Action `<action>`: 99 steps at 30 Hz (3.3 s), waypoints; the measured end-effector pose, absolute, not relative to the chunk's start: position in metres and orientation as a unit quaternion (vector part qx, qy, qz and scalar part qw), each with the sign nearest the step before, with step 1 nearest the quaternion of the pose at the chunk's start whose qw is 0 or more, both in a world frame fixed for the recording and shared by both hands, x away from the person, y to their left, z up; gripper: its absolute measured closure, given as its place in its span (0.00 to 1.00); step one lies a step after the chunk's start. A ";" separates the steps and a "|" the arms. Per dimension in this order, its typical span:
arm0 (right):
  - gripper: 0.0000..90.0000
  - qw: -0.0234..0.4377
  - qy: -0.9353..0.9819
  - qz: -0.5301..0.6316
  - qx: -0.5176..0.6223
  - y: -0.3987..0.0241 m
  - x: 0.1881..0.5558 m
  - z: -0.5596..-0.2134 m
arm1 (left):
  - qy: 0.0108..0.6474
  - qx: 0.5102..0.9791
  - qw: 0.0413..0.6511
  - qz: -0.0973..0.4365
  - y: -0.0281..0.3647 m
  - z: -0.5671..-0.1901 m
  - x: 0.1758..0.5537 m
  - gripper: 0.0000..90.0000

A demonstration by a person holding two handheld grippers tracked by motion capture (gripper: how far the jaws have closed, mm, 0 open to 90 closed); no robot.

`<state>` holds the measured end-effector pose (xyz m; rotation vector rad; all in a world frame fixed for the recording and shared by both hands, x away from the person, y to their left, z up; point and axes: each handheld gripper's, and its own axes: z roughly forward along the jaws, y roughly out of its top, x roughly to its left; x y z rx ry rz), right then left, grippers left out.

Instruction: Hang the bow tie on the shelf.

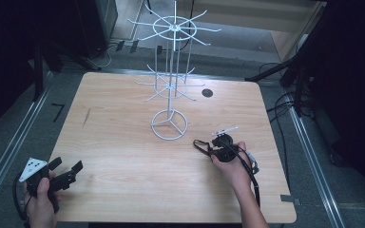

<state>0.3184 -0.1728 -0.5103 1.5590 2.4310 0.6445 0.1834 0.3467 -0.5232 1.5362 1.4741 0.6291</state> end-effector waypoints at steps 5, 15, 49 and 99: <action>0.90 0.111 0.809 0.248 0.522 -0.175 0.313 -0.507 | 0.595 0.619 0.445 0.254 0.347 -0.523 0.183 0.16; 0.90 0.158 0.762 0.350 0.522 -0.178 0.305 -0.482 | 0.595 0.619 0.446 0.253 0.347 -0.523 0.183 0.16; 0.89 0.253 0.691 0.458 0.498 -0.184 0.295 -0.418 | 0.594 0.619 0.446 0.253 0.347 -0.523 0.183 0.16; 0.89 0.310 0.651 0.531 0.445 -0.165 0.282 -0.366 | 0.596 0.617 0.447 0.252 0.347 -0.523 0.184 0.16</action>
